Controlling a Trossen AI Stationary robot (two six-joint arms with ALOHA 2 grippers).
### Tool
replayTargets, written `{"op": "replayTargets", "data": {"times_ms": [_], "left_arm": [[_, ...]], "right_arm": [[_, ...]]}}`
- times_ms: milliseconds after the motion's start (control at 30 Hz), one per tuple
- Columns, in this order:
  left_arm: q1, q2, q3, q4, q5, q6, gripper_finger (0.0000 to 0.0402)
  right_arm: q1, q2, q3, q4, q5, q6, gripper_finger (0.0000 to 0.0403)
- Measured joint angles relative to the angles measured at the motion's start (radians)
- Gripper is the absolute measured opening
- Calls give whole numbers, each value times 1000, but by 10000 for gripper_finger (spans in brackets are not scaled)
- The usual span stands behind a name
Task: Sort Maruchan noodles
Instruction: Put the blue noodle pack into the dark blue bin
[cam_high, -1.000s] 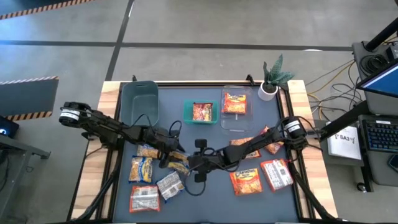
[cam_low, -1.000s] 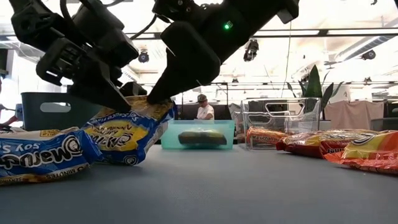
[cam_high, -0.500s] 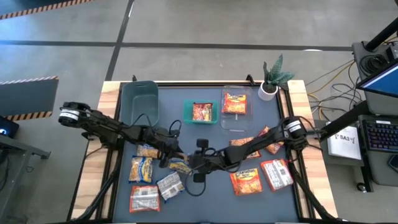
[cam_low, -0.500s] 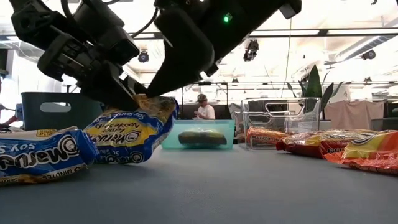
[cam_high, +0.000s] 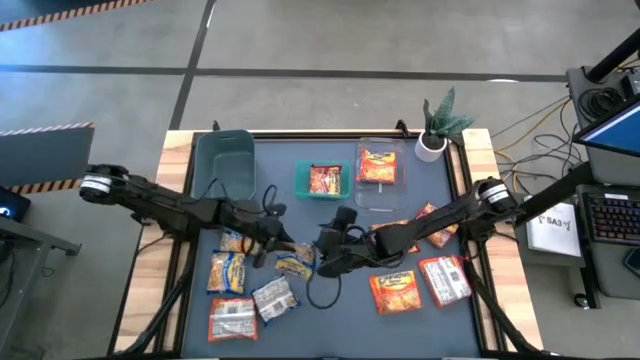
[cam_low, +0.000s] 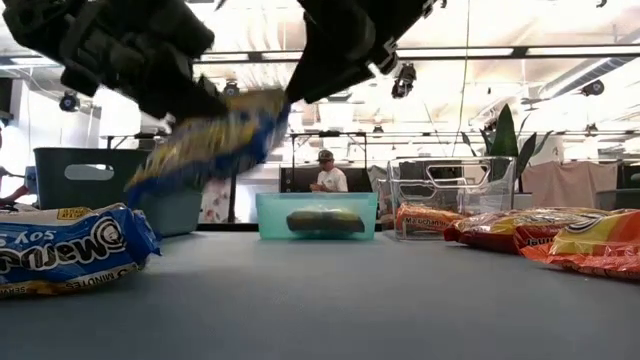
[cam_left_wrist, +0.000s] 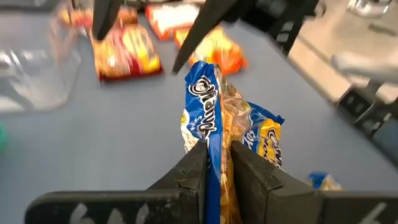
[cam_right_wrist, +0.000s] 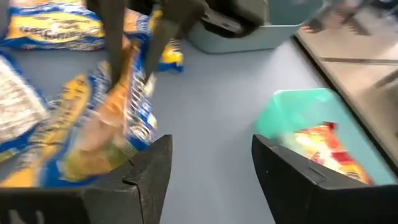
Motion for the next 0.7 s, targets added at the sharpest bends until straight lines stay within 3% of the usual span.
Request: {"op": "replayTargets", "data": {"times_ms": [233, 400, 533, 700], "left_arm": [[-15, -188, 46, -68, 1, -13, 41], [-16, -288, 187, -341, -74, 35, 41], [-11, -329, 342, -666, -301, 145, 41], [-6, -327, 504, -969, -767, 206, 41]], "right_arm": [[1, -83, -29, -33, 88, -66, 221], [11, -203, -78, -25, 160, -113, 220], [13, -287, -145, 27, 168, -133, 219], [12, -356, -259, 217, 168, -234, 219]]}}
